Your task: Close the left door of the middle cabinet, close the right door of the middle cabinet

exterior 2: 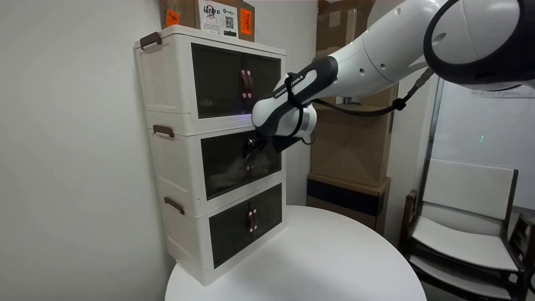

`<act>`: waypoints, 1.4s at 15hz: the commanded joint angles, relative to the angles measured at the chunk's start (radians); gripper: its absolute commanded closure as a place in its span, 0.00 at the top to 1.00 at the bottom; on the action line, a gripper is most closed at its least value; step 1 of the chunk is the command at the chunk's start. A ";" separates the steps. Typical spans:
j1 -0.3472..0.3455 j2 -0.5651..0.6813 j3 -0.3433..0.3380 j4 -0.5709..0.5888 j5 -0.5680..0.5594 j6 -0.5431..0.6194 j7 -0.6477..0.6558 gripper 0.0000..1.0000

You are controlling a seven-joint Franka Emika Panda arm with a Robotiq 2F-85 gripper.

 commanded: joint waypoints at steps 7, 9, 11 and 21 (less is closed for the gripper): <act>0.147 -0.055 -0.066 0.009 -0.223 -0.313 0.343 1.00; 0.174 -0.068 -0.073 0.017 -0.262 -0.389 0.394 1.00; 0.187 -0.095 -0.083 -0.002 -0.302 -0.445 0.461 1.00; 0.216 -0.251 -0.051 -0.204 -0.313 -0.475 0.787 1.00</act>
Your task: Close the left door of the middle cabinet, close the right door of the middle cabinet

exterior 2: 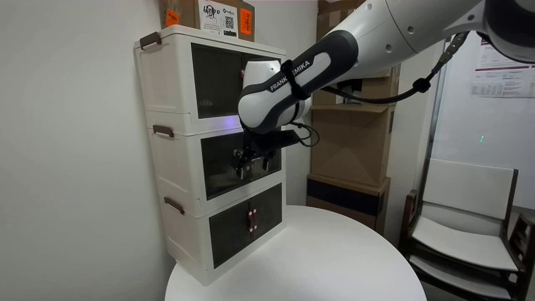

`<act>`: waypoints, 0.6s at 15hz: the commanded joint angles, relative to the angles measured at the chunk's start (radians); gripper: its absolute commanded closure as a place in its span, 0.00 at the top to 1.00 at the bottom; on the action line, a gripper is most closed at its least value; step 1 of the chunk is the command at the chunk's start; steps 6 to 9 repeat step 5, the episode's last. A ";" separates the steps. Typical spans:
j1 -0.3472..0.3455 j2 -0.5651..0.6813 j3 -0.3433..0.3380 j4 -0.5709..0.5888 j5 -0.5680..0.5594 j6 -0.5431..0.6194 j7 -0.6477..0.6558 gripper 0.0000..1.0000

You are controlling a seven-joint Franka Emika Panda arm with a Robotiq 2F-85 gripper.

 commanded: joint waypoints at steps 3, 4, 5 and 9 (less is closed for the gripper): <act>0.016 -0.037 0.025 -0.048 0.004 -0.030 0.054 1.00; 0.021 -0.044 0.030 -0.057 0.004 -0.037 0.062 1.00; 0.023 -0.049 0.032 -0.062 0.004 -0.038 0.064 1.00; 0.023 -0.049 0.032 -0.062 0.004 -0.038 0.064 1.00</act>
